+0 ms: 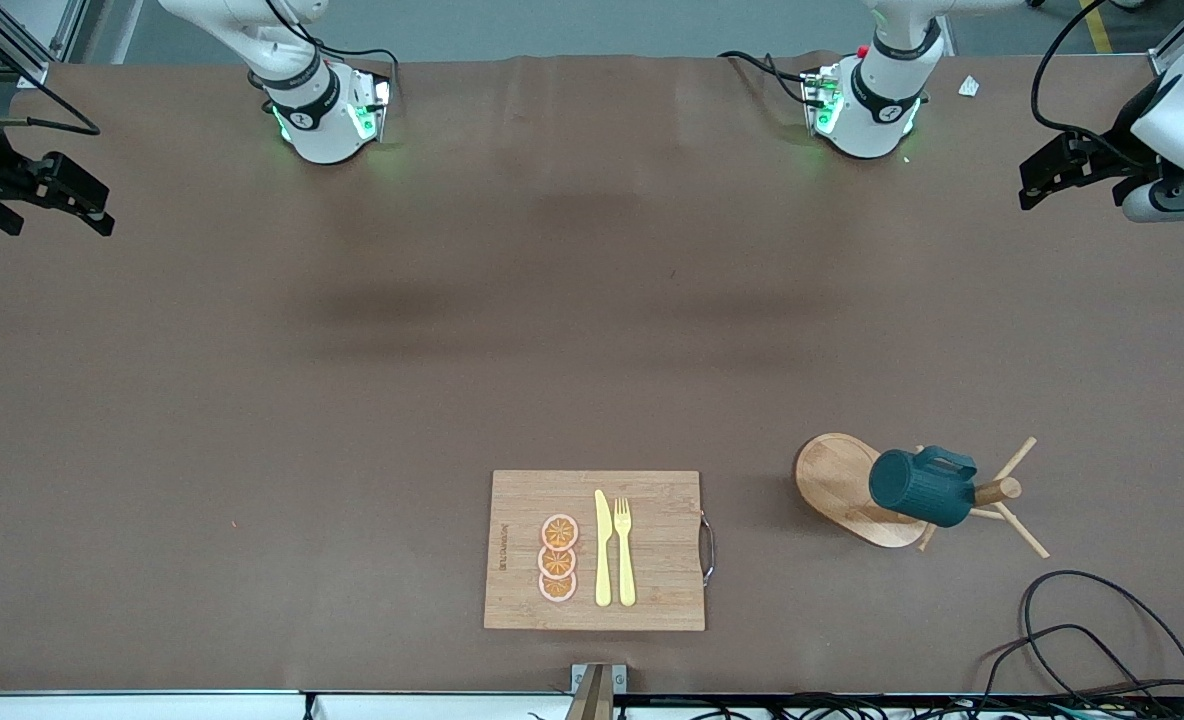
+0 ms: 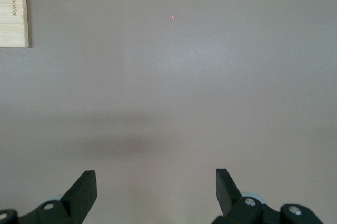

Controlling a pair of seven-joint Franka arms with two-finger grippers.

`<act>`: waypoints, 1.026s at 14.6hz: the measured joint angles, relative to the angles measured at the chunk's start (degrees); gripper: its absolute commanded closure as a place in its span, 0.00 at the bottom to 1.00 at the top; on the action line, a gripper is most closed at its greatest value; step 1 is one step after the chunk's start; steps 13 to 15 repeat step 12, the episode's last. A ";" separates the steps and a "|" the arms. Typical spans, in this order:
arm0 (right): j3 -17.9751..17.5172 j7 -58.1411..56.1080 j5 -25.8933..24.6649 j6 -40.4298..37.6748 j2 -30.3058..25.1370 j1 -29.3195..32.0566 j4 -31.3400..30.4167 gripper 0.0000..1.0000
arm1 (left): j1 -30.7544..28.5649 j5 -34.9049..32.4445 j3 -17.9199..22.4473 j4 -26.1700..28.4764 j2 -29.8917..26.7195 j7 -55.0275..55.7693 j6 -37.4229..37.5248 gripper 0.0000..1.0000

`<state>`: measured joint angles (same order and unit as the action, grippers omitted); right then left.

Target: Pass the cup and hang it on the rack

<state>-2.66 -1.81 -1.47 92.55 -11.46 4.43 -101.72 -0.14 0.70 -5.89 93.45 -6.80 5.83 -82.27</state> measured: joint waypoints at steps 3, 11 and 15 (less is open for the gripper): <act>0.00 0.00 0.00 0.00 0.00 0.00 0.00 0.00 | -0.14 1.07 0.06 -0.03 -0.02 0.00 -0.67 0.00; 0.07 0.01 0.00 0.00 0.00 0.03 0.00 0.00 | -0.63 0.94 0.59 -2.23 0.90 0.00 -0.91 0.00; 0.08 0.01 0.00 0.00 0.00 0.03 0.00 0.00 | -0.61 0.68 0.47 -2.28 0.94 0.00 -0.69 0.00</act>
